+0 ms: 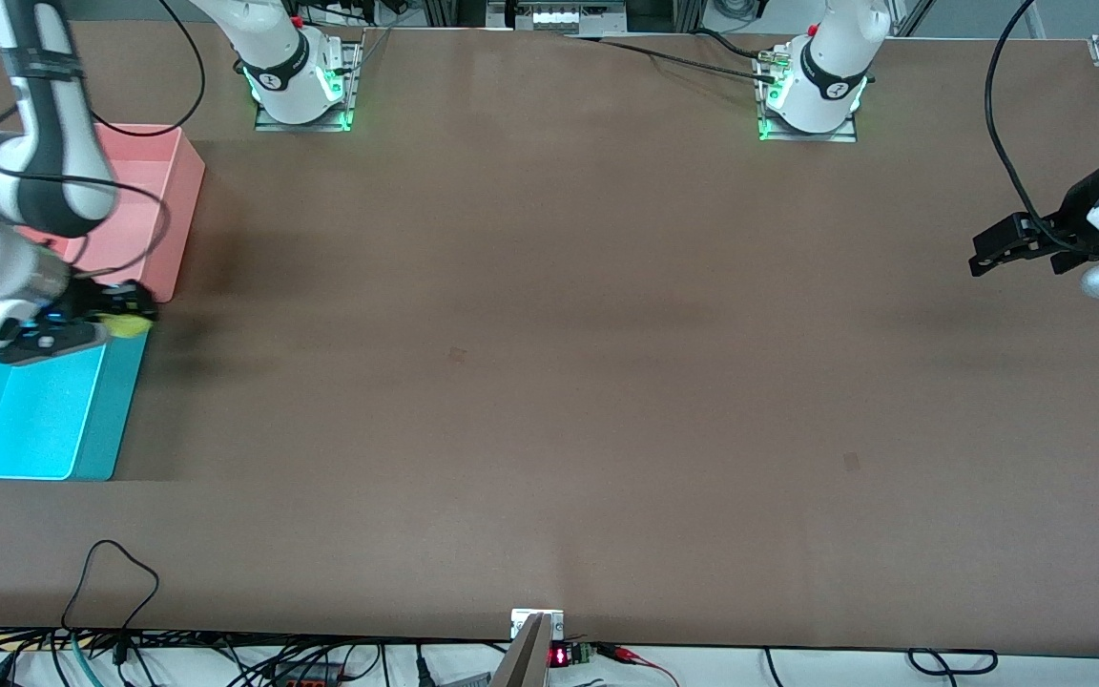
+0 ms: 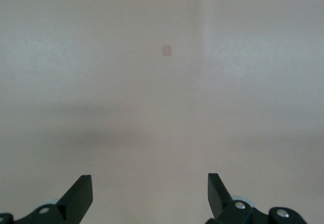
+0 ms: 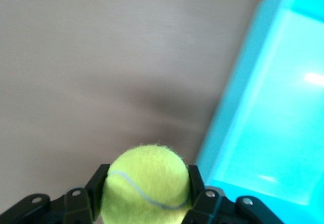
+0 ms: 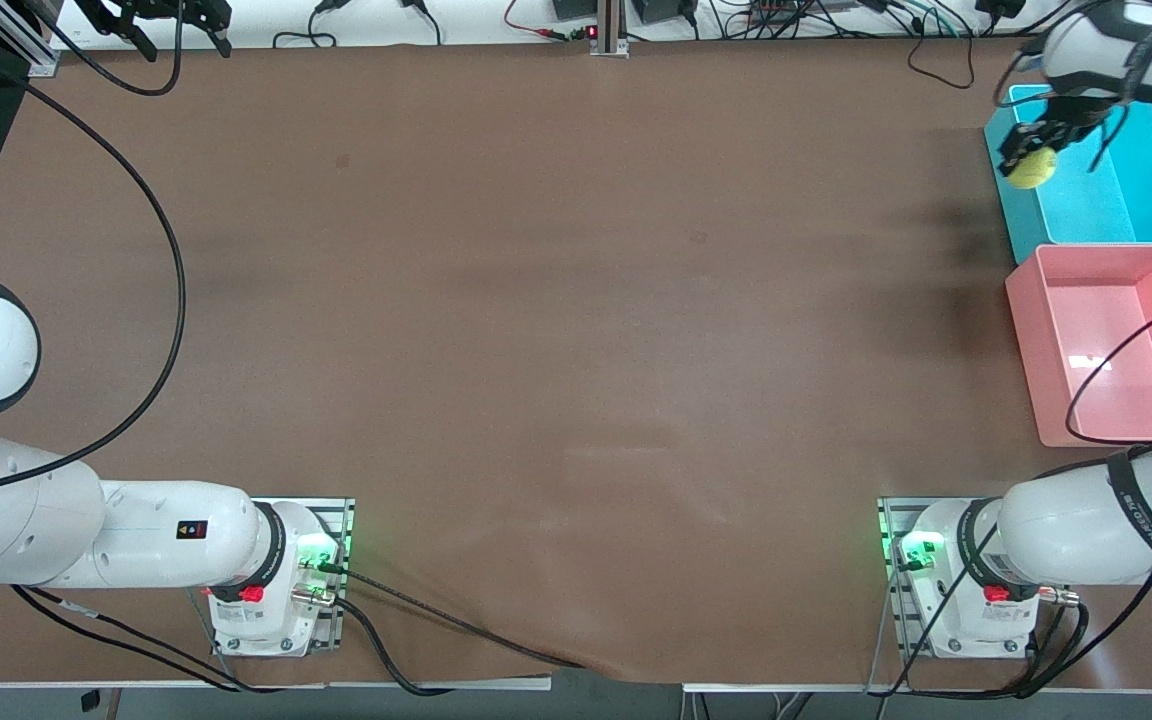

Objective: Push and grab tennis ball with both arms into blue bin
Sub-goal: 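Carry the tennis ball with the right gripper over the cyan bin, then lower the ball into the cyan bin and open the right gripper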

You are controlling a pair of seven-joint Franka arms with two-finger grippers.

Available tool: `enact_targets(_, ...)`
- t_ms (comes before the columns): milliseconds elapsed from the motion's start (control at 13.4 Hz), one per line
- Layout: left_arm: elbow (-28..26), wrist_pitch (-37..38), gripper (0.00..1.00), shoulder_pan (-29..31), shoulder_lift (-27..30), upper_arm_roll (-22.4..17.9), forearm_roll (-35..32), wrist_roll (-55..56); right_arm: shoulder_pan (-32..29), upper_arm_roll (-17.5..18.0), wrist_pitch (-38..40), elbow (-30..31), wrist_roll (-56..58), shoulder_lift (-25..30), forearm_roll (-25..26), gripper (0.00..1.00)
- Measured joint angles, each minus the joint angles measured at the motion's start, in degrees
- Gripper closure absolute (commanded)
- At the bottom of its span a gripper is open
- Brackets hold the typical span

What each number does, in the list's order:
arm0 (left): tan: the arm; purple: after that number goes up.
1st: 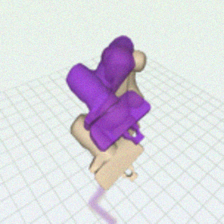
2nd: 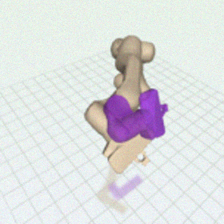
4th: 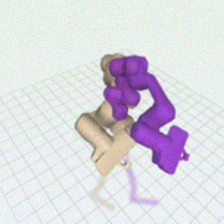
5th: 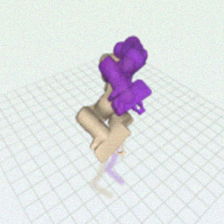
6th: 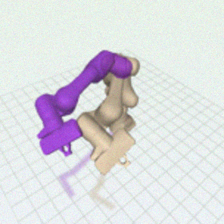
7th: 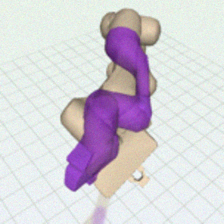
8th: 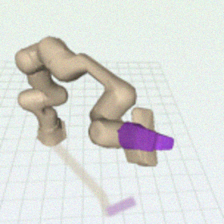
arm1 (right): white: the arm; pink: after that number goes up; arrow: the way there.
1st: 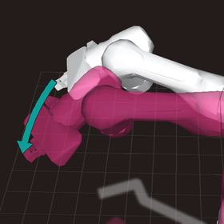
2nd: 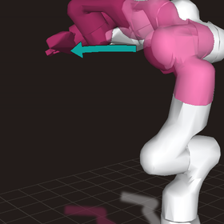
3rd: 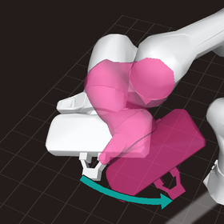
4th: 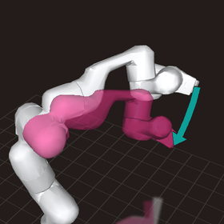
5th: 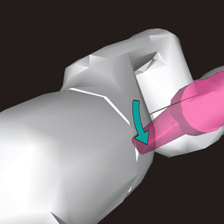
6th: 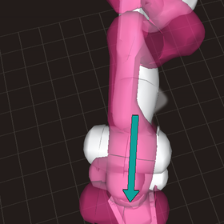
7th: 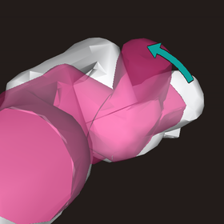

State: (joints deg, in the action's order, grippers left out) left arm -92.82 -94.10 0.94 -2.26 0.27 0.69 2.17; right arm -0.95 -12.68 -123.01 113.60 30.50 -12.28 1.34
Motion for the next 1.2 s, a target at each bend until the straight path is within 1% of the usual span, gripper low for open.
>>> enact_targets(225,0.0,0.0,0.00,-0.1,0.0,0.0,0.0,0.0,-4.0,-2.1,0.0,-2.5,5.9,-3.2,1.3,1.00)
enact_targets(449,0.0,0.0,0.00,-0.1,0.0,0.0,0.0,0.0,-5.0,-4.2,-2.3,-2.9,7.2,-7.8,1.4,1.00)
enact_targets(749,0.0,0.0,0.00,-0.1,0.0,0.9,0.0,0.0,-7.0,-4.8,-9.2,-3.5,9.5,-13.0,2.1,0.98)
enact_targets(1048,0.0,0.0,0.00,-0.1,0.0,1.0,0.0,0.0,-8.6,-4.9,-9.8,-3.6,10.1,-15.9,2.8,0.95)
enact_targets(1198,0.0,0.0,0.00,-0.1,0.1,1.2,0.0,0.0,-9.3,-4.9,-9.9,-3.6,10.2,-17.5,3.0,0.83)
